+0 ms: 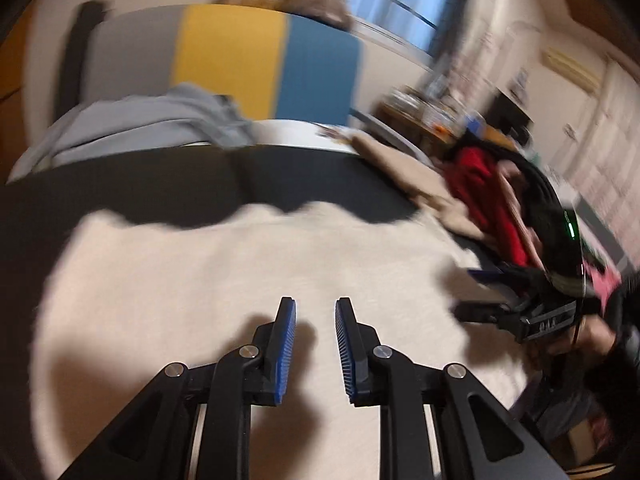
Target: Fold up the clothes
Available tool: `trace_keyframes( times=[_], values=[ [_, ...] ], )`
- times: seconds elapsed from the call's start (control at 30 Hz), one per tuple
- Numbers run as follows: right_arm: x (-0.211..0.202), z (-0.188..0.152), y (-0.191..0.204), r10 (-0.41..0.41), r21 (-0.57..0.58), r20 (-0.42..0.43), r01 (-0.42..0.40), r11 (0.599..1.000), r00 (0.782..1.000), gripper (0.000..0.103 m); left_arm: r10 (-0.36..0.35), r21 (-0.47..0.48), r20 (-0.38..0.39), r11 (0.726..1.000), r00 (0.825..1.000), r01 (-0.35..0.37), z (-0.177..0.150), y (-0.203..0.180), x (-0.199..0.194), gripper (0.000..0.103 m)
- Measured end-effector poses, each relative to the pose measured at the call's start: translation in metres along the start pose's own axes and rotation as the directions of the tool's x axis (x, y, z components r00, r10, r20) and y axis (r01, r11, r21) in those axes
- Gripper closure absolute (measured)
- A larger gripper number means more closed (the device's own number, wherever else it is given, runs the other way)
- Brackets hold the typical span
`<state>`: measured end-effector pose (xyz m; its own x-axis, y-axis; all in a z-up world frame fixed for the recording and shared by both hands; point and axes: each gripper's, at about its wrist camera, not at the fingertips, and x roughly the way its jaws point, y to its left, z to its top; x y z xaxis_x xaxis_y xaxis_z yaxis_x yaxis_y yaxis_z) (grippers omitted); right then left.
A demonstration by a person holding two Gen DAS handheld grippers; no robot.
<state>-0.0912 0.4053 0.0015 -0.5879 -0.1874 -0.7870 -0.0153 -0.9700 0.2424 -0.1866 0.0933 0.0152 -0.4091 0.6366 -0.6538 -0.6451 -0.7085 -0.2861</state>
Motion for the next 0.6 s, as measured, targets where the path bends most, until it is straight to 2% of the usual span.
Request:
trace_keyframes(
  times=[0.17, 0.27, 0.37, 0.43, 0.47, 0.57, 0.6],
  values=[
    [-0.009, 0.005, 0.011, -0.037, -0.044, 0.049, 0.04, 0.998, 0.998, 0.0, 0.131, -0.202, 0.052, 0.972, 0.99, -0.118, -0.01, 0.099, -0.062, 0.077],
    [-0.025, 0.009, 0.023, -0.007, -0.082, 0.132, 0.018, 0.996, 0.991, 0.0, 0.137, -0.312, 0.01, 0.941, 0.99, -0.128, -0.02, 0.15, -0.078, 0.077],
    [-0.025, 0.01, 0.038, 0.018, -0.108, 0.18, 0.002, 0.994, 0.983, 0.0, 0.081, -0.378, -0.029, 0.922, 0.996, -0.086, -0.025, 0.179, -0.071, 0.077],
    [-0.014, 0.011, 0.037, 0.04, -0.083, 0.156, -0.027, 0.996, 0.987, 0.0, 0.019, -0.419, -0.035, 0.907, 0.999, -0.032, -0.026, 0.186, -0.061, 0.077],
    [-0.008, 0.008, 0.033, 0.025, -0.066, 0.139, -0.016, 0.998, 0.99, 0.0, -0.018, -0.438, -0.035, 0.899, 0.999, 0.001, -0.027, 0.189, -0.056, 0.077],
    [0.004, -0.004, 0.023, 0.03, -0.043, 0.131, -0.025, 0.999, 0.991, 0.0, -0.164, -0.475, -0.027, 0.87, 0.986, 0.131, -0.023, 0.194, -0.034, 0.072],
    [0.003, -0.006, 0.019, 0.048, -0.028, 0.15, -0.045, 0.999, 0.988, 0.0, -0.185, -0.488, -0.045, 0.861, 0.982, 0.139, -0.022, 0.197, -0.026, 0.07]
  ],
)
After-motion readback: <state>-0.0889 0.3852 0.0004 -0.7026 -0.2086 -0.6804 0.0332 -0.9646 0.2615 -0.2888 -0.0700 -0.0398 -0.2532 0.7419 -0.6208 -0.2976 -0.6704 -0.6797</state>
